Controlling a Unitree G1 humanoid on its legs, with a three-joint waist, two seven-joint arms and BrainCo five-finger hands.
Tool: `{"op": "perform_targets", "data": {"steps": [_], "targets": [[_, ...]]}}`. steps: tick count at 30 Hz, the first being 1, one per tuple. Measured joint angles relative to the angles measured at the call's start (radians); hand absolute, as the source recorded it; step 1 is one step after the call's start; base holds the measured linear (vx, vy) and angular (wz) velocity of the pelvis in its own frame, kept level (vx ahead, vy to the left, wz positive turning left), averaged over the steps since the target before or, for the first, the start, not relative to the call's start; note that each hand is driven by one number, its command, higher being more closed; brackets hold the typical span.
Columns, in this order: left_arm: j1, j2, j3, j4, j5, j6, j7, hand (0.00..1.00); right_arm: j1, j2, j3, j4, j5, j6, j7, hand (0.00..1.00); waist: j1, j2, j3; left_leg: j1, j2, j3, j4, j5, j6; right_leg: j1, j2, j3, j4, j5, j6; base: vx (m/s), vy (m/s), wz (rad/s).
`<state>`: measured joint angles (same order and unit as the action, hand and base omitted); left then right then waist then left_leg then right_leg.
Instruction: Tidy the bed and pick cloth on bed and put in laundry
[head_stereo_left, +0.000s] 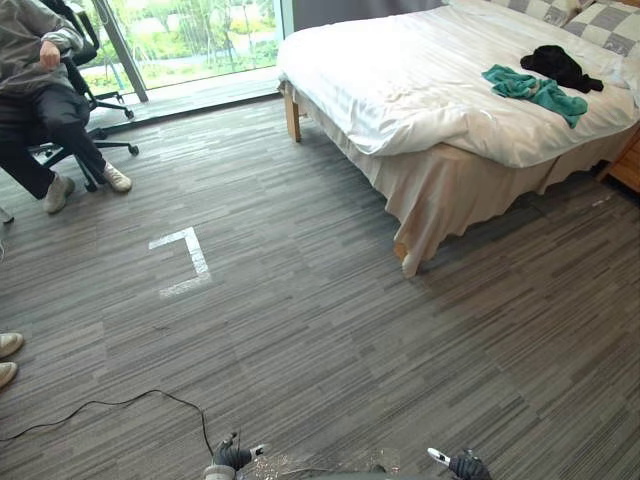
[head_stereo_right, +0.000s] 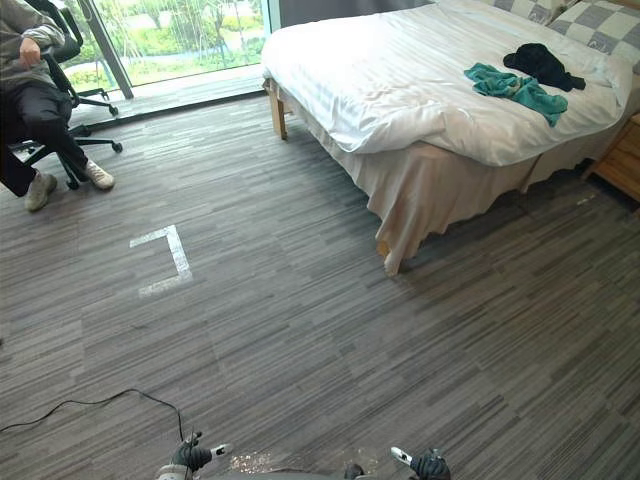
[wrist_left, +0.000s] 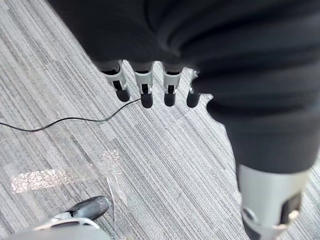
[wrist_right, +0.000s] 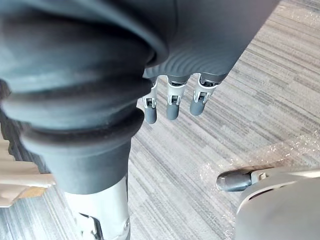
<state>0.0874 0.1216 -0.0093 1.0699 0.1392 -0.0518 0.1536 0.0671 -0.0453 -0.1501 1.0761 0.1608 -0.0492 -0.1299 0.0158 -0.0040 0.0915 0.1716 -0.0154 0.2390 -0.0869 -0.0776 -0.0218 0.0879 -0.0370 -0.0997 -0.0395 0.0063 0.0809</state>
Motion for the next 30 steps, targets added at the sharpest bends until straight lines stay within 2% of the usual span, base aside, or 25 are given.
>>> {"op": "perform_targets", "data": {"steps": [8,10,11,13,14,15,17,18,20,21,22,23,24,25,26,27,28,29,30], "targets": [[-0.009,0.0,-0.001,0.0,0.031,0.0,-0.005,0.0,-0.004,0.006,0.002,-0.002,-0.007,-0.001,-0.001,0.0,0.0,-0.002,0.013,0.008,0.0,0.063,0.013,-0.01,-0.009,-0.008,0.002,0.065,0.001,0.0,-0.001,-0.05,-0.051,-0.2],[-0.02,0.0,-0.004,0.0,0.031,0.0,-0.01,0.0,-0.009,0.004,0.002,-0.002,-0.008,-0.001,-0.001,0.0,-0.001,0.003,0.019,-0.005,0.007,0.088,0.028,-0.023,0.01,-0.037,0.01,0.087,0.015,-0.001,-0.002,-0.11,-0.061,-0.47],[-0.028,0.003,-0.013,0.0,0.031,0.0,-0.015,0.0,-0.019,-0.003,0.001,-0.003,-0.008,-0.001,-0.001,0.0,0.0,0.006,0.033,-0.017,0.017,0.113,0.041,-0.036,0.026,-0.074,0.022,0.105,0.06,-0.011,-0.019,-0.11,-0.05,-0.6],[-0.043,0.018,-0.023,0.0,0.031,0.0,-0.019,0.0,-0.032,-0.001,0.001,-0.006,-0.008,-0.001,-0.002,0.0,-0.001,-0.009,0.063,-0.025,0.022,0.157,0.064,-0.048,0.016,-0.133,0.026,0.112,0.154,-0.048,-0.048,-0.11,-0.061,-0.7],[-0.046,0.022,-0.028,0.0,0.03,0.0,-0.018,0.0,-0.035,0.0,0.001,-0.01,-0.008,-0.001,-0.002,0.0,-0.002,-0.009,0.076,-0.026,0.028,0.192,0.078,-0.06,0.027,-0.177,0.015,0.057,0.22,-0.084,-0.061,-0.15,-0.1,-0.89],[-0.049,0.026,-0.028,0.0,0.03,0.0,-0.018,0.0,-0.036,0.001,0.001,-0.019,-0.01,-0.001,-0.002,0.0,-0.005,-0.012,0.083,-0.022,0.036,0.229,0.101,-0.078,0.015,-0.203,-0.01,-0.029,0.285,-0.113,-0.074,-0.09,-0.084,-0.8],[-0.049,0.029,-0.028,0.001,0.031,0.001,-0.018,0.0,-0.035,0.003,0.0,-0.023,-0.014,-0.002,-0.002,0.0,-0.005,-0.013,0.085,-0.017,0.048,0.256,0.127,-0.1,0.008,-0.227,-0.031,-0.11,0.329,-0.126,-0.088,-0.02,-0.155,-0.7],[-0.049,0.03,-0.028,0.003,0.031,0.003,-0.018,0.0,-0.037,0.004,-0.002,-0.025,-0.014,-0.004,-0.002,0.0,-0.011,-0.014,0.085,-0.003,0.07,0.296,0.169,-0.13,-0.008,-0.239,-0.043,-0.184,0.379,-0.157,-0.106,0.05,-0.205,-0.67],[-0.049,0.029,-0.029,0.013,0.03,0.004,-0.018,0.0,-0.039,0.005,-0.001,-0.031,-0.014,-0.01,-0.003,0.0,-0.032,-0.016,0.082,0.004,0.087,0.316,0.178,-0.137,-0.02,-0.239,-0.031,-0.198,0.388,-0.165,-0.115,0.1,-0.184,-0.44],[-0.065,0.021,-0.029,0.024,0.03,0.004,-0.018,0.0,-0.04,0.005,-0.002,-0.035,-0.013,-0.013,-0.003,0.0,-0.041,-0.003,0.087,0.007,0.101,0.328,0.169,-0.134,-0.026,-0.244,-0.011,-0.194,0.377,-0.163,-0.115,0.11,-0.176,-0.34],[-0.072,0.017,-0.029,0.024,0.03,0.004,-0.018,0.0,-0.042,0.003,-0.008,-0.04,-0.011,-0.014,-0.002,0.0,-0.042,0.008,0.093,0.008,0.11,0.341,0.162,-0.131,-0.032,-0.254,-0.002,-0.194,0.384,-0.159,-0.11,0.09,-0.157,-0.57],[-0.095,-0.011,-0.023,0.023,0.03,0.004,-0.018,0.0,-0.065,-0.013,-0.043,-0.041,0.002,-0.019,-0.001,0.0,-0.043,0.042,0.117,0.016,0.142,0.372,0.153,-0.128,-0.04,-0.307,0.008,-0.205,0.46,-0.172,-0.083,0.06,-0.142,-0.56],[-0.103,-0.022,-0.02,0.024,0.03,0.004,-0.018,0.0,-0.076,-0.019,-0.063,-0.038,0.01,-0.018,-0.003,0.0,-0.051,0.06,0.127,0.017,0.159,0.386,0.158,-0.131,-0.049,-0.336,0.0,-0.218,0.479,-0.198,-0.09,0.06,-0.106,-0.68],[-0.133,-0.042,-0.024,0.04,0.029,0.003,-0.018,0.0,-0.093,-0.029,-0.103,-0.042,0.038,-0.02,0.0,0.0,-0.055,0.085,0.139,0.013,0.195,0.394,0.175,-0.144,-0.068,-0.404,-0.037,-0.222,0.49,-0.228,-0.084,0.12,-0.096,-0.36],[-0.151,-0.042,-0.028,0.041,0.029,-0.001,-0.02,0.0,-0.108,-0.042,-0.129,-0.049,0.07,-0.02,0.003,0.0,-0.062,0.1,0.145,0.017,0.222,0.387,0.172,-0.143,-0.1,-0.471,-0.107,-0.227,0.478,-0.209,-0.042,0.18,-0.102,-0.18],[-0.159,-0.042,-0.029,0.04,0.029,-0.007,-0.021,0.0,-0.107,-0.05,-0.128,-0.053,0.075,-0.019,0.004,0.0,-0.063,0.101,0.146,0.023,0.23,0.383,0.171,-0.141,-0.113,-0.498,-0.135,-0.226,0.466,-0.194,-0.018,0.28,-0.156,0.21],[-0.181,-0.041,-0.029,0.04,0.029,-0.015,-0.021,0.0,-0.102,-0.06,-0.126,-0.053,0.075,-0.019,0.004,0.0,-0.07,0.089,0.152,0.054,0.247,0.369,0.161,-0.131,-0.144,-0.519,-0.197,-0.22,0.421,-0.151,0.021,0.35,-0.276,0.49],[-0.187,-0.031,-0.026,0.04,0.029,-0.021,-0.019,0.0,-0.088,-0.06,-0.118,-0.051,0.073,-0.015,0.005,0.0,-0.081,0.068,0.149,0.074,0.283,0.345,0.155,-0.12,-0.178,-0.509,-0.222,-0.222,0.371,-0.1,0.034,0.38,-0.357,0.66],[-0.18,-0.022,-0.027,0.039,0.03,-0.024,-0.019,0.0,-0.076,-0.059,-0.104,-0.05,0.072,-0.012,0.005,0.0,-0.085,0.054,0.142,0.081,0.304,0.332,0.158,-0.11,-0.198,-0.507,-0.227,-0.22,0.367,-0.088,0.037,0.44,-0.5,0.82]]}}
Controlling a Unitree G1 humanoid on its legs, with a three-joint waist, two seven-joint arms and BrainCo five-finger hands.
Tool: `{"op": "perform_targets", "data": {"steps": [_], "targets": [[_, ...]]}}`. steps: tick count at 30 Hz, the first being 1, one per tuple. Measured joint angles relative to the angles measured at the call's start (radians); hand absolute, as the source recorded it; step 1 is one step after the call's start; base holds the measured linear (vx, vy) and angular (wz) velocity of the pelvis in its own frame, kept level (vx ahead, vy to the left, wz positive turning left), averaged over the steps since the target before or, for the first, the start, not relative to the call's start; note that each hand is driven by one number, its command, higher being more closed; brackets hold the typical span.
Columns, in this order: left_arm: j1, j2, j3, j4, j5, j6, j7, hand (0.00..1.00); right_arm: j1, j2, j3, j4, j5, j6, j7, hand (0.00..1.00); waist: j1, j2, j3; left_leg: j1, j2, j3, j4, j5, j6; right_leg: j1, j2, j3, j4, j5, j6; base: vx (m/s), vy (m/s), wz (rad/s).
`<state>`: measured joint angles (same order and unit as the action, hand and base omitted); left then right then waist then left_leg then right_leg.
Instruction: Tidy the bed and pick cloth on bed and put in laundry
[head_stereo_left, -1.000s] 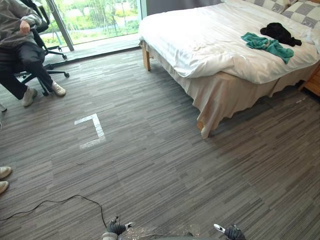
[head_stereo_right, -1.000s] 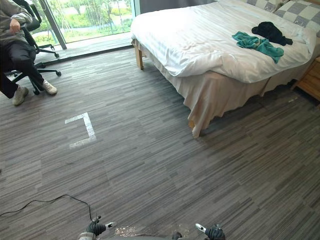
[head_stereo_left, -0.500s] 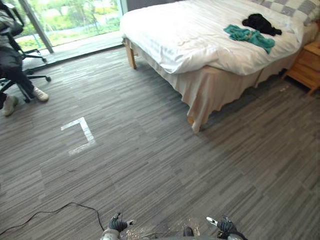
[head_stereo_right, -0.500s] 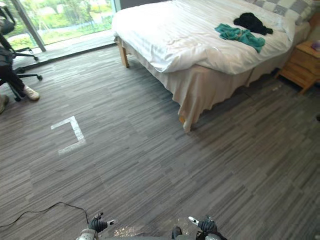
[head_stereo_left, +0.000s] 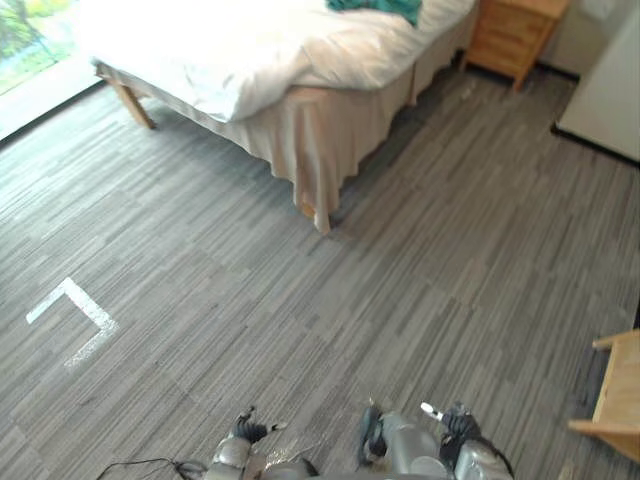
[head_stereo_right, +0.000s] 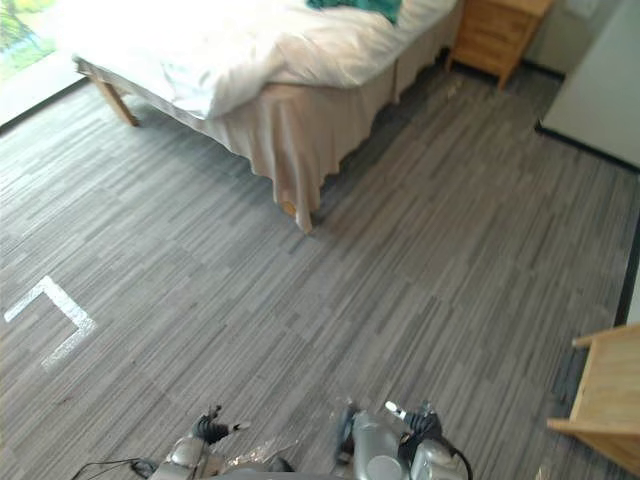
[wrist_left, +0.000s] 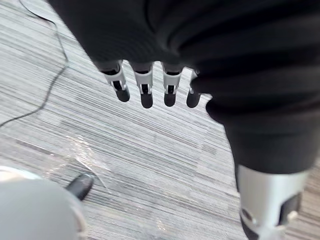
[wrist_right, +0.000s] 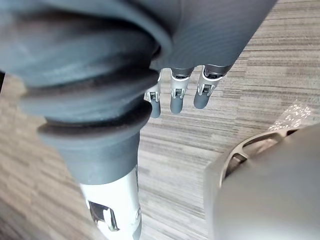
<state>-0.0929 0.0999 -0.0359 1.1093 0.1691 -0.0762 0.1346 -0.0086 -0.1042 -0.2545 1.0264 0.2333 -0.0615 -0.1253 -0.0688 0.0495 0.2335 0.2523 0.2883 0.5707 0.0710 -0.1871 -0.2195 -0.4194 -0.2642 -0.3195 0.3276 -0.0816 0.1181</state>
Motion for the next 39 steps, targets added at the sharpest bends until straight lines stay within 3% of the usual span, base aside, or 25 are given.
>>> {"op": "perform_targets", "data": {"steps": [1,2,3,4,5,7,8,11,13,15,16,18,19,20,21,23,25,26,27,29,31,33,35,36,39], "targets": [[0.003,0.013,0.0,-0.004,0.001,-0.008,-0.001,0.0,0.018,-0.001,0.017,0.018,-0.008,0.002,0.001,0.0,0.006,-0.022,-0.01,-0.002,0.045,-0.032,0.058,0.007,-0.014,-0.008,0.008,0.01,0.046,0.063,-0.012,0.51,-0.6,0.69],[0.004,0.012,0.009,-0.014,0.0,-0.008,-0.001,0.0,0.015,-0.007,0.019,0.029,-0.009,0.003,0.003,0.0,0.003,-0.012,-0.01,-0.044,0.132,-0.065,0.18,0.016,-0.007,-0.005,0.044,-0.005,0.106,0.066,-0.054,0.53,-0.62,0.43],[0.019,-0.004,0.01,-0.032,0.0,-0.008,0.0,0.0,0.011,-0.026,0.027,0.029,-0.031,0.003,0.002,0.0,0.012,0.021,-0.011,-0.104,0.215,-0.083,0.308,0.069,0.069,0.001,0.081,-0.029,0.126,0.02,-0.082,0.54,-0.614,-0.04],[0.038,-0.016,0.011,-0.05,-0.001,-0.009,0.0,0.0,0.001,-0.033,0.045,0.028,-0.05,0.003,-0.001,0.0,0.024,0.03,-0.012,-0.159,0.263,-0.074,0.401,0.176,0.224,0.016,0.111,-0.037,0.125,-0.007,-0.119,0.58,-0.588,-0.33],[0.057,-0.038,0.025,-0.059,-0.003,-0.008,0.0,0.0,-0.007,-0.041,0.079,0.029,-0.062,0.003,-0.005,0.0,0.031,0.033,-0.009,-0.213,0.289,-0.109,0.511,0.271,0.306,0.062,0.152,-0.032,0.09,-0.034,-0.15,0.76,-0.72,-0.45],[0.082,-0.067,0.048,-0.066,-0.012,-0.008,0.002,0.0,-0.037,-0.043,0.142,0.052,-0.08,0.006,-0.007,0.0,0.045,0.034,-0.003,-0.286,0.23,-0.257,0.737,0.143,0.192,0.197,0.226,-0.001,-0.021,-0.028,-0.172,0.65,-0.578,-0.59],[0.084,-0.064,0.047,-0.09,-0.024,-0.011,0.004,0.0,-0.047,-0.042,0.184,0.064,-0.088,0.006,-0.007,0.0,0.063,0.016,0.005,-0.315,0.145,-0.325,0.829,0.074,0.165,0.299,0.254,0.034,-0.092,-0.025,-0.177,0.74,-0.52,-0.8],[0.085,-0.078,0.046,-0.132,-0.049,-0.021,0.021,0.0,-0.087,-0.04,0.217,0.066,-0.121,0.0,-0.008,0.0,0.104,-0.005,0.008,-0.419,-0.023,-0.269,0.847,-0.031,0.175,0.474,0.284,0.109,-0.209,-0.025,-0.175,0.6,-0.341,-0.72],[0.072,-0.083,0.047,-0.136,-0.053,-0.02,0.021,0.0,-0.123,-0.04,0.213,0.063,-0.126,-0.002,-0.012,0.0,0.114,0.004,0.011,-0.516,-0.109,-0.224,0.705,-0.043,0.193,0.533,0.297,0.139,-0.25,-0.03,-0.166,0.7,-0.252,-0.65],[0.07,-0.082,0.046,-0.139,-0.053,-0.021,0.021,0.0,-0.12,-0.03,0.211,0.045,-0.127,-0.003,-0.027,0.0,0.114,0.006,0.009,-0.584,-0.196,-0.114,0.38,-0.004,0.206,0.634,0.31,0.144,-0.31,-0.047,-0.139,0.58,-0.119,-0.48],[0.072,-0.083,0.046,-0.139,-0.054,-0.02,0.021,0.0,-0.113,-0.03,0.212,0.043,-0.127,-0.005,-0.028,0.0,0.114,0.012,0.005,-0.585,-0.206,-0.069,0.297,0.03,0.23,0.659,0.325,0.148,-0.326,-0.049,-0.137,0.6,-0.06,-0.57],[0.079,-0.09,0.047,-0.134,-0.065,-0.018,0.021,0.0,-0.084,-0.027,0.214,0.036,-0.126,-0.007,-0.029,0.0,0.126,0.036,-0.011,-0.601,-0.196,0.046,0.15,0.171,0.348,0.724,0.38,0.166,-0.329,-0.094,-0.114,0.58,0.013,-0.61],[0.074,-0.085,0.05,-0.127,-0.075,-0.019,0.017,0.0,-0.062,0.002,0.21,0.044,-0.126,-0.004,-0.03,0.0,0.138,0.015,-0.024,-0.603,-0.21,0.052,0.162,0.222,0.49,0.746,0.383,0.18,-0.278,-0.16,-0.114,0.69,0.026,-0.11],[0.06,-0.07,0.052,-0.132,-0.075,-0.02,0.02,0.0,-0.037,0.024,0.212,0.054,-0.128,0.0,-0.036,0.0,0.133,-0.044,-0.044,-0.588,-0.251,0.05,0.153,0.169,0.484,0.699,0.339,0.158,-0.16,-0.174,-0.111,0.68,0.025,0.14],[0.058,-0.071,0.048,-0.131,-0.075,-0.019,0.019,0.0,-0.03,0.028,0.211,0.063,-0.132,0.004,-0.035,0.0,0.136,-0.059,-0.043,-0.571,-0.264,0.047,0.145,0.161,0.492,0.669,0.324,0.147,-0.073,-0.17,-0.105,0.68,0.051,0.67],[0.055,-0.071,0.047,-0.127,-0.077,-0.008,0.02,0.0,-0.001,0.046,0.173,0.098,-0.166,0.006,-0.027,0.0,0.132,-0.073,-0.038,-0.482,-0.302,-0.049,0.161,0.084,0.446,0.526,0.282,0.151,0.38,-0.077,0.044,0.78,0.109,0.88],[0.062,-0.073,0.046,-0.099,-0.08,0.004,0.022,0.0,0.007,0.044,0.151,0.081,-0.164,0.002,-0.026,0.0,0.116,-0.064,-0.037,-0.364,-0.326,-0.118,0.146,0.043,0.414,0.43,0.233,0.152,0.652,-0.101,0.039,0.75,0.046,1.11],[0.07,-0.077,0.041,-0.084,-0.09,0.007,0.024,0.0,0.01,0.041,0.151,0.062,-0.164,0.0,-0.027,0.0,0.104,-0.052,-0.036,-0.294,-0.33,-0.162,0.125,0.033,0.396,0.39,0.192,0.118,0.699,-0.128,0.0,0.9,-0.002,1.53],[0.074,-0.075,0.037,-0.075,-0.1,0.013,0.026,0.0,0.018,0.036,0.15,0.044,-0.164,-0.008,-0.027,0.0,0.102,-0.04,-0.039,-0.215,-0.331,-0.226,0.091,0.036,0.386,0.328,0.15,0.088,0.666,-0.175,-0.063,0.49,-0.02,1.41],[0.069,-0.076,0.037,-0.075,-0.12,0.013,0.037,0.0,0.013,0.037,0.131,0.037,-0.163,-0.01,-0.027,0.0,0.082,-0.026,-0.039,-0.178,-0.319,-0.328,0.077,0.037,0.385,0.26,0.142,0.122,0.516,-0.215,-0.076,0.46,-0.155,1.7],[0.067,-0.078,0.031,-0.075,-0.12,0.012,0.043,0.0,0.009,0.033,0.12,0.028,-0.164,-0.009,-0.028,0.0,0.08,-0.026,-0.043,-0.161,-0.301,-0.411,0.074,0.042,0.339,0.22,0.147,0.228,0.27,-0.206,-0.048,0.52,-0.282,1.94],[0.069,-0.072,0.028,-0.077,-0.121,0.012,0.043,0.0,0.007,0.036,0.108,0.029,-0.161,-0.008,-0.027,0.0,0.083,-0.037,-0.048,-0.144,-0.268,-0.519,0.065,-0.001,0.26,0.197,0.141,0.445,-0.027,-0.105,-0.001,0.57,-0.461,1.87],[0.092,-0.054,0.03,-0.076,-0.121,0.011,0.042,0.0,0.006,0.05,0.112,0.043,-0.152,-0.006,-0.023,0.0,0.09,-0.068,-0.059,-0.143,-0.265,-0.565,0.07,-0.022,0.208,0.193,0.119,0.531,-0.131,-0.004,0.026,0.4,-0.445,1.37],[0.1,-0.028,0.038,-0.07,-0.122,0.01,0.042,0.0,0.007,0.057,0.112,0.05,-0.14,-0.005,-0.019,0.0,0.088,-0.085,-0.06,-0.124,-0.262,-0.6,0.073,-0.048,0.163,0.192,0.106,0.525,-0.095,0.1,0.067,0.45,-0.611,1.3],[0.117,-0.087,0.065,-0.048,-0.132,0.006,0.04,0.0,-0.002,-0.001,0.112,0.048,-0.113,-0.002,-0.009,0.0,0.082,0.02,-0.081,-0.128,-0.131,-0.577,0.072,-0.016,0.102,0.225,0.189,0.394,-0.053,0.033,-0.018,0.31,-0.421,0.82]]}}
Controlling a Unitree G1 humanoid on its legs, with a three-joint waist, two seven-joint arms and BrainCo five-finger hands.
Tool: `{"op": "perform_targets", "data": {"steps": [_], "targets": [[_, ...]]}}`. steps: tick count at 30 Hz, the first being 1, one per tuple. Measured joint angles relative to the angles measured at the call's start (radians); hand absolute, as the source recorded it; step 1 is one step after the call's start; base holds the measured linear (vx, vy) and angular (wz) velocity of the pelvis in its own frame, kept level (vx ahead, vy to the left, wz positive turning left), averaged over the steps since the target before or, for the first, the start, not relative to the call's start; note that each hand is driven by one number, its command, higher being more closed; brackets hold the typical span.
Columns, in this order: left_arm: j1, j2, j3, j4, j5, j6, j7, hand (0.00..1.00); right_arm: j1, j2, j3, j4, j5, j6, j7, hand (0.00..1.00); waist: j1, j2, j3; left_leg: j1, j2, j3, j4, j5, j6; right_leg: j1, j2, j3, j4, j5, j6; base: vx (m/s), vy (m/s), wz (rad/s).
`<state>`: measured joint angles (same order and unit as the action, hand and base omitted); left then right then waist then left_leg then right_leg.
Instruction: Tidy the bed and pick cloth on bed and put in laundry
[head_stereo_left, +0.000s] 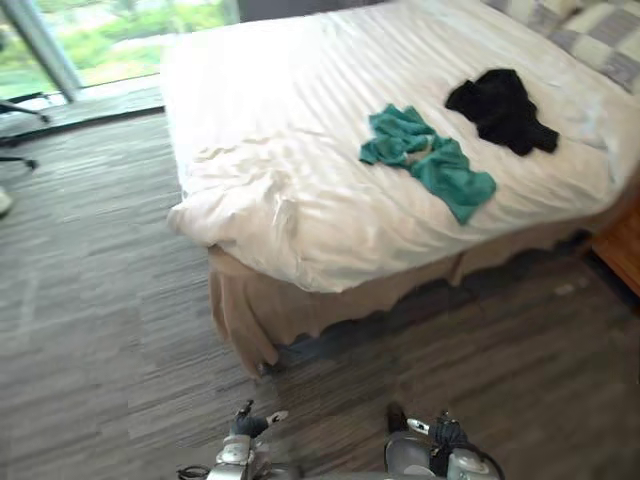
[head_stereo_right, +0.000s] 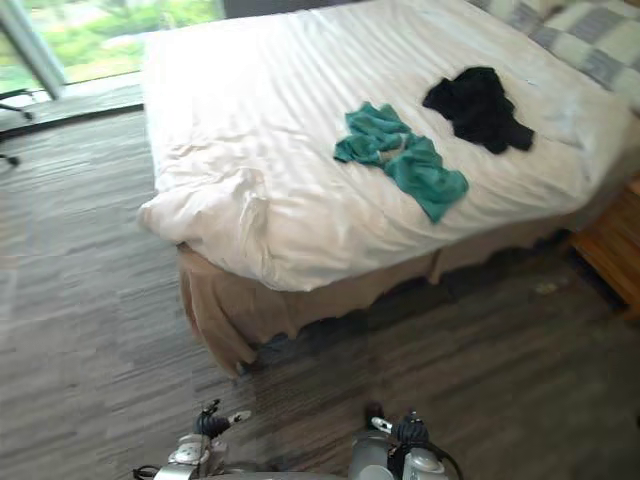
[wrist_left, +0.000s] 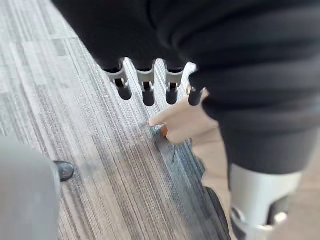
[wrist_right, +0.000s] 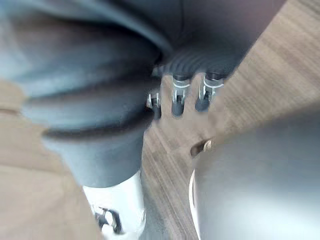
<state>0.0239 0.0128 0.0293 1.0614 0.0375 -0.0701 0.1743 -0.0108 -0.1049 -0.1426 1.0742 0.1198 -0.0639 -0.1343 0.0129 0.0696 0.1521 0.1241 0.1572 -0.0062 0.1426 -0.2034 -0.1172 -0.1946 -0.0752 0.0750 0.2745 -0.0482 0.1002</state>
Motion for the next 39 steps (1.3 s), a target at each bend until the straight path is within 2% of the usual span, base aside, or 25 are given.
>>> {"op": "perform_targets", "data": {"steps": [1,2,3,4,5,7,9,10,12,16,22,24,26,27,28,29,30,32,33,34,37,39], "targets": [[-0.002,-0.007,0.013,0.008,-0.003,-0.004,0.0,0.0,0.001,0.0,0.0,0.002,0.005,0.001,0.004,0.0,0.001,0.002,-0.001,-0.002,0.021,0.013,-0.003,0.027,-0.026,0.009,0.007,-0.035,0.01,-0.016,-0.022,0.29,-0.433,0.95],[-0.008,-0.008,0.015,0.005,-0.008,-0.007,-0.001,0.0,0.003,0.004,-0.001,0.002,0.011,0.0,0.006,0.0,-0.001,-0.003,0.0,-0.007,0.038,0.053,-0.002,0.073,-0.031,0.035,0.005,-0.079,0.008,-0.028,-0.041,0.15,-0.297,0.85],[-0.008,-0.006,0.017,0.003,-0.009,-0.011,-0.002,0.0,0.004,0.005,-0.004,0.001,0.018,0.0,0.007,0.0,-0.003,-0.006,0.001,-0.007,0.044,0.093,0.002,0.093,-0.026,0.054,0.0,-0.101,-0.002,-0.031,-0.047,0.16,-0.338,1.11],[-0.009,-0.006,0.02,-0.002,-0.009,-0.017,-0.002,0.0,0.012,0.001,-0.009,0.001,0.035,-0.003,0.006,0.0,-0.007,-0.023,0.01,-0.01,0.066,0.207,0.022,0.107,-0.01,0.094,-0.01,-0.151,-0.031,-0.033,-0.053,0.13,-0.264,1.07],[-0.004,-0.007,0.02,-0.008,-0.009,-0.017,-0.003,0.0,0.019,-0.007,-0.017,0.001,0.039,-0.003,0.005,0.0,-0.003,-0.018,0.007,-0.006,0.08,0.35,0.031,0.107,-0.01,0.125,-0.013,-0.184,-0.053,-0.034,-0.058,0.12,-0.233,1.03],[0.007,-0.008,0.021,-0.009,-0.008,-0.016,-0.002,0.0,0.02,-0.02,-0.024,0.001,0.051,-0.006,0.006,0.0,-0.003,-0.001,-0.006,-0.003,0.07,0.511,-0.008,0.134,-0.011,0.138,-0.013,-0.217,-0.077,-0.033,-0.059,0.05,-0.085,0.62],[0.012,-0.008,0.021,-0.009,-0.008,-0.015,-0.002,0.0,0.02,-0.022,-0.026,0.003,0.068,-0.003,0.007,0.0,0.002,0.008,-0.013,-0.005,0.063,0.521,-0.044,0.141,-0.02,0.14,-0.012,-0.228,-0.106,-0.015,-0.054,0.0,0.013,0.26],[0.02,-0.007,0.022,-0.008,-0.008,-0.015,-0.002,0.0,0.021,-0.022,-0.031,0.005,0.068,-0.002,0.009,0.0,0.002,0.016,-0.017,-0.009,0.051,0.513,-0.06,0.15,-0.011,0.151,-0.014,-0.233,-0.143,0.007,-0.05,-0.02,0.03,0.22],[0.019,-0.003,0.021,-0.009,-0.009,-0.015,-0.002,0.0,0.037,-0.005,-0.041,0.014,0.068,0.005,0.009,0.0,0.006,0.004,-0.011,-0.017,0.027,0.486,-0.06,0.167,0.001,0.187,-0.026,-0.241,-0.215,0.049,-0.038,-0.02,0.026,0.18],[0.022,0.004,0.02,-0.009,-0.008,-0.016,-0.001,0.0,0.047,0.006,-0.046,0.023,0.066,0.009,0.009,0.0,0.005,-0.005,-0.008,-0.038,0.003,0.47,-0.028,0.168,0.001,0.207,-0.045,-0.219,-0.298,0.108,-0.03,-0.07,0.05,-0.15],[0.021,0.007,0.017,-0.004,-0.02,-0.014,0.0,0.0,0.047,0.018,-0.074,0.023,0.066,0.008,0.005,0.0,0.004,-0.018,0.0,-0.001,0.004,0.476,-0.059,0.162,0.002,0.205,-0.023,-0.136,-0.373,0.17,-0.029,-0.12,-0.024,-0.4],[0.023,0.009,0.046,-0.004,-0.068,-0.014,0.003,0.0,0.046,0.019,-0.076,0.022,0.066,0.008,0.002,0.0,0.005,-0.011,-0.002,0.03,0.029,0.483,-0.074,0.103,-0.006,0.201,0.01,-0.098,-0.376,0.178,-0.031,-0.14,-0.016,-0.64],[0.023,0.03,0.12,-0.007,-0.124,-0.014,0.005,0.0,0.045,0.033,-0.075,0.02,0.065,0.008,0.002,0.0,0.006,-0.03,-0.014,0.031,0.038,0.534,-0.065,0.07,-0.013,0.186,0.02,-0.097,-0.376,0.18,-0.035,-0.16,-0.008,-0.62],[0.023,0.039,0.152,-0.01,-0.148,-0.014,0.007,0.0,0.047,0.038,-0.074,0.02,0.064,0.009,0.002,0.0,0.006,-0.031,-0.012,0.028,0.042,0.548,-0.066,0.067,-0.012,0.177,0.02,-0.11,-0.376,0.18,-0.038,-0.13,-0.041,-0.65],[0.018,0.063,0.229,-0.017,-0.2,-0.014,0.02,0.0,0.045,0.042,-0.074,0.021,0.054,0.016,0.002,0.0,0.008,-0.051,-0.015,0.024,0.055,0.569,-0.068,0.067,-0.012,0.148,0.01,-0.171,-0.341,0.189,-0.068,-0.04,-0.032,-0.55],[0.008,0.096,0.31,-0.017,-0.24,-0.012,0.032,0.0,0.045,0.039,-0.076,0.021,0.036,0.025,0.001,0.0,0.005,-0.068,-0.017,0.024,0.049,0.584,-0.065,0.066,-0.015,0.124,0.001,-0.2,-0.307,0.186,-0.068,-0.04,-0.041,-0.44],[-0.001,0.113,0.349,-0.019,-0.273,-0.012,0.038,0.0,0.049,0.033,-0.077,0.021,0.031,0.028,0.001,0.0,0.004,-0.07,-0.017,0.024,0.05,0.583,-0.064,0.067,-0.016,0.124,0.005,-0.2,-0.31,0.187,-0.068,0.0,-0.041,-0.21],[-0.043,0.203,0.467,-0.076,-0.373,-0.009,0.051,0.0,0.045,-0.004,-0.077,0.021,0.026,0.032,0.001,0.0,0.006,-0.061,-0.02,0.024,0.054,0.576,-0.071,0.088,-0.033,0.133,0.012,-0.206,-0.342,0.205,-0.06,0.06,-0.053,0.01],[-0.06,0.228,0.489,-0.09,-0.395,-0.011,0.052,0.0,0.043,-0.013,-0.077,0.021,0.026,0.032,0.001,0.0,0.007,-0.065,-0.023,0.026,0.054,0.569,-0.072,0.091,-0.034,0.14,0.013,-0.21,-0.355,0.212,-0.062,0.09,-0.024,0.13],[-0.109,0.289,0.541,-0.123,-0.428,-0.016,0.064,0.0,0.041,-0.035,-0.077,0.021,0.026,0.032,0.001,0.0,0.012,-0.046,-0.02,0.024,0.055,0.56,-0.072,0.095,-0.039,0.149,0.014,-0.217,-0.374,0.224,-0.059,0.08,0.003,0.18],[-0.217,0.387,0.585,-0.165,-0.461,-0.03,0.094,0.0,0.036,-0.064,-0.077,0.019,0.026,0.031,0.002,0.0,0.026,-0.015,-0.023,0.016,0.054,0.525,-0.075,0.096,-0.039,0.157,0.009,-0.251,-0.375,0.224,-0.059,0.04,0.02,0.23],[-0.289,0.451,0.611,-0.175,-0.465,-0.039,0.109,0.0,0.035,-0.068,-0.082,0.014,0.026,0.03,0.002,0.0,0.031,-0.013,-0.025,0.02,0.05,0.516,-0.08,0.096,-0.039,0.164,0.006,-0.267,-0.376,0.224,-0.059,0.0,0.027,0.18]]}}
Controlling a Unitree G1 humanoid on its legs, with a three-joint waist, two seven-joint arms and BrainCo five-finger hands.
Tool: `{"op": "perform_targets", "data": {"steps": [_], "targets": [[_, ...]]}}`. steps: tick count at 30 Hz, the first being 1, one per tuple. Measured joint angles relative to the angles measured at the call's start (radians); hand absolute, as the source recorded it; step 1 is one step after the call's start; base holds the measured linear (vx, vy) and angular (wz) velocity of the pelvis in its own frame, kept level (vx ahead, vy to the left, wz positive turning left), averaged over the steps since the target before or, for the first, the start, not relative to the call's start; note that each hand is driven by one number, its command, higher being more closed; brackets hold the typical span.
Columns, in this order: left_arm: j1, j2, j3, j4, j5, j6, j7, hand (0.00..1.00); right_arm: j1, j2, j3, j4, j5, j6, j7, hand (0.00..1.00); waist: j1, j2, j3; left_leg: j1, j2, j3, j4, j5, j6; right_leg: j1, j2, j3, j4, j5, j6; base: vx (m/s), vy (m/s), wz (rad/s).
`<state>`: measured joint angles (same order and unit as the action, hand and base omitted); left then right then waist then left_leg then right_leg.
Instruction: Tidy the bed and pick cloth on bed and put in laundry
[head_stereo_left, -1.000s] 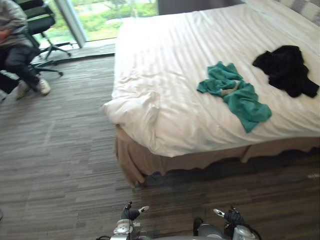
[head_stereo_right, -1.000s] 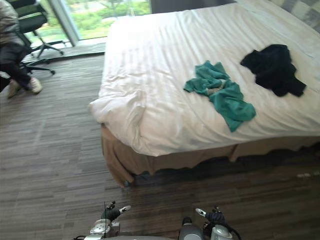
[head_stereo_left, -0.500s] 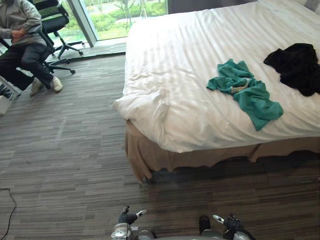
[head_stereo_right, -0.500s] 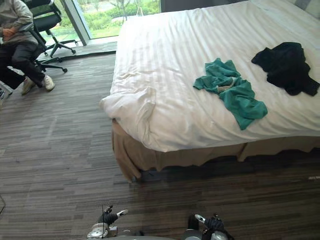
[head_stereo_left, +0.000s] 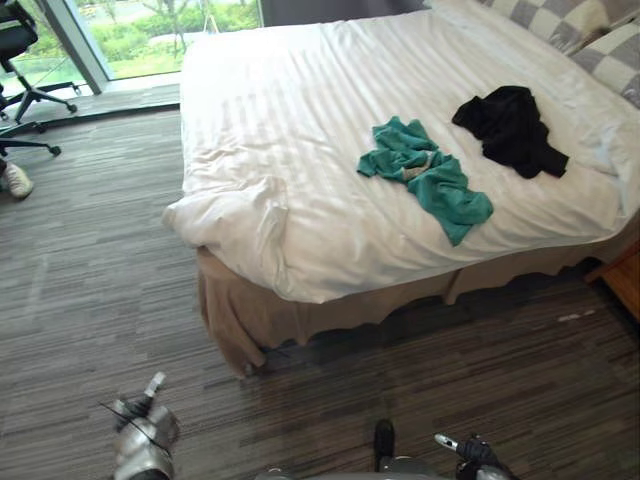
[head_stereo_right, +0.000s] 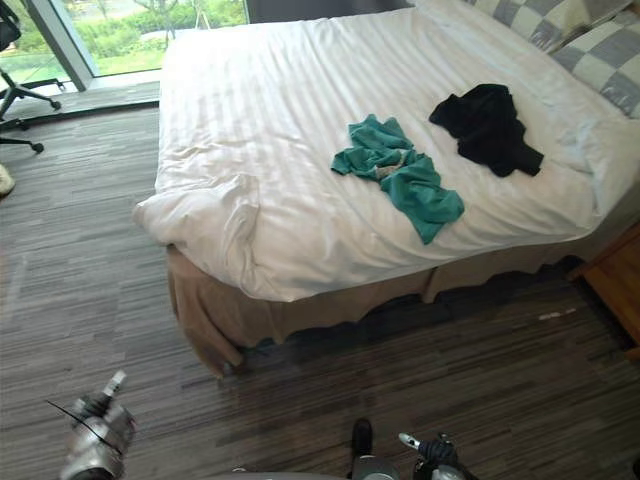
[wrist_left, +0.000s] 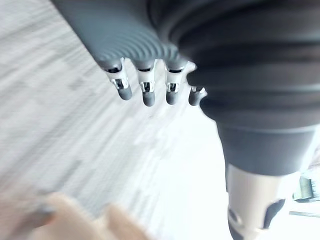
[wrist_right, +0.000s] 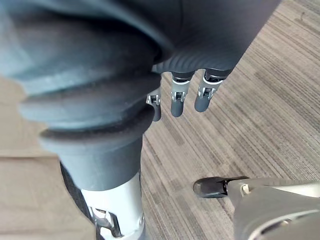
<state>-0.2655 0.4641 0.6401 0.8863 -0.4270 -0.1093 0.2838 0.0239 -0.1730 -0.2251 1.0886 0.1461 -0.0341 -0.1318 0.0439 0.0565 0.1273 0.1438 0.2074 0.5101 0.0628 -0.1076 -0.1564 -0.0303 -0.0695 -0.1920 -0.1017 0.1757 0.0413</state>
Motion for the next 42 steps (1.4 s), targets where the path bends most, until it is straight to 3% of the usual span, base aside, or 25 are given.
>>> {"op": "perform_targets", "data": {"steps": [4,6,8,12,13,18,22,26,28,29,30,31,35,37,42], "targets": [[-0.098,0.143,-0.008,-0.062,0.014,-0.011,0.055,0.0,0.012,0.004,-0.013,-0.003,0.001,0.0,0.001,0.0,0.001,-0.024,-0.014,0.007,-0.015,-0.021,-0.014,0.001,0.001,0.01,-0.012,-0.018,-0.006,0.002,0.003,-0.06,0.041,0.11],[-0.14,0.195,-0.054,-0.146,0.106,-0.01,0.097,0.0,0.027,0.007,-0.015,-0.003,0.001,-0.001,0.003,0.0,0.004,-0.038,-0.022,0.004,-0.029,-0.035,-0.016,0.001,0.008,0.011,-0.025,-0.027,-0.006,0.005,0.007,-0.07,0.035,0.12],[-0.154,0.203,-0.083,-0.228,0.162,-0.009,0.119,0.0,0.033,0.01,-0.015,-0.005,0.002,-0.002,0.004,0.0,0.006,-0.04,-0.024,0.001,-0.038,-0.041,-0.018,0.001,0.018,0.009,-0.035,-0.028,-0.007,0.009,0.014,-0.08,0.038,0.07],[-0.159,0.206,-0.22,-0.495,0.408,0.025,0.145,0.0,0.051,0.029,-0.013,-0.008,0.002,-0.004,0.007,0.0,0.008,-0.046,-0.046,-0.042,-0.063,-0.045,-0.007,0.002,0.036,-0.027,-0.064,-0.026,-0.007,0.018,0.027,-0.11,0.03,0.04],[-0.177,0.192,-0.285,-0.587,0.521,0.043,0.146,0.0,0.053,0.038,-0.012,-0.008,0.002,-0.005,0.008,0.0,0.007,-0.045,-0.05,-0.055,-0.07,-0.045,-0.004,0.006,0.041,-0.039,-0.072,-0.023,-0.007,0.025,0.033,-0.08,0.001,0.01],[-0.265,0.13,-0.418,-0.672,0.719,0.058,0.114,0.0,0.052,0.054,0.0,-0.013,0.0,-0.006,0.027,0.0,-0.009,-0.044,-0.053,-0.093,-0.077,-0.035,0.025,0.003,0.047,-0.075,-0.083,0.003,-0.006,0.049,0.032,-0.09,-0.012,-0.08],[-0.339,0.096,-0.526,-0.658,0.83,0.096,0.103,0.0,0.053,0.056,0.008,-0.014,-0.004,-0.006,0.025,0.0,-0.032,-0.049,-0.05,-0.148,-0.08,-0.019,0.061,0.0,0.055,-0.128,-0.09,0.023,-0.006,0.074,0.027,-0.12,-0.033,-0.14],[-0.546,0.093,-0.634,-0.558,0.919,0.133,0.087,0.0,0.031,0.067,0.014,-0.038,-0.031,-0.007,0.016,0.0,-0.039,-0.077,0.019,-0.238,-0.066,-0.013,0.14,-0.015,0.066,-0.192,-0.097,0.037,-0.005,0.093,0.027,-0.17,-0.035,-0.06],[-0.632,0.104,-0.639,-0.519,0.945,0.15,0.087,0.0,-0.012,0.066,0.025,-0.046,-0.032,-0.007,-0.001,0.0,-0.058,-0.084,0.066,-0.287,-0.064,-0.01,0.156,-0.015,0.066,-0.235,-0.101,0.031,-0.006,0.062,0.046,-0.2,-0.057,-0.08],[-0.66,0.111,-0.64,-0.499,0.952,0.158,0.088,0.0,-0.044,0.057,0.039,-0.05,-0.03,-0.007,-0.006,0.0,-0.059,-0.058,0.093,-0.306,-0.032,0.003,0.145,-0.002,0.074,-0.254,-0.093,0.023,0.001,-0.001,0.081,-0.16,-0.067,-0.32],[-0.718,0.126,-0.663,-0.446,0.959,0.174,0.086,0.0,-0.081,0.049,0.049,-0.057,-0.029,-0.009,-0.017,0.0,-0.057,-0.034,0.119,-0.346,0.0,0.012,0.151,0.009,0.082,-0.301,-0.07,0.006,0.069,0.019,0.029,-0.09,-0.055,-0.29],[-0.789,0.153,-0.699,-0.4,0.969,0.185,0.085,0.0,-0.1,0.067,0.063,-0.065,-0.029,-0.013,-0.021,0.0,-0.061,-0.068,0.148,-0.378,-0.006,0.011,0.174,0.012,0.073,-0.305,-0.082,0.008,0.1,0.026,0.016,-0.01,-0.028,-0.28],[-1.017,0.185,-0.746,-0.268,0.971,0.215,0.066,0.0,-0.19,0.089,0.076,-0.114,0.009,-0.044,-0.044,0.0,-0.064,-0.074,0.28,-0.533,0.049,-0.019,0.284,0.017,0.078,-0.387,-0.042,-0.004,0.059,0.099,-0.015,-0.07,-0.064,-0.01],[-1.089,0.195,-0.769,-0.207,0.971,0.217,0.065,0.0,-0.197,0.09,0.082,-0.135,0.012,-0.049,-0.048,0.0,-0.064,-0.075,0.317,-0.571,0.057,-0.031,0.305,0.015,0.08,-0.404,-0.038,-0.009,0.043,0.114,-0.011,-0.09,-0.036,0.05],[-1.255,0.248,-0.803,-0.058,0.988,0.25,0.064,0.0,-0.269,0.104,0.083,-0.139,0.058,-0.071,-0.087,0.0,-0.074,-0.092,0.342,-0.727,0.074,-0.05,0.376,0.005,0.096,-0.505,-0.035,-0.012,0.005,0.161,0.005,-0.08,-0.01,0.04]]}}
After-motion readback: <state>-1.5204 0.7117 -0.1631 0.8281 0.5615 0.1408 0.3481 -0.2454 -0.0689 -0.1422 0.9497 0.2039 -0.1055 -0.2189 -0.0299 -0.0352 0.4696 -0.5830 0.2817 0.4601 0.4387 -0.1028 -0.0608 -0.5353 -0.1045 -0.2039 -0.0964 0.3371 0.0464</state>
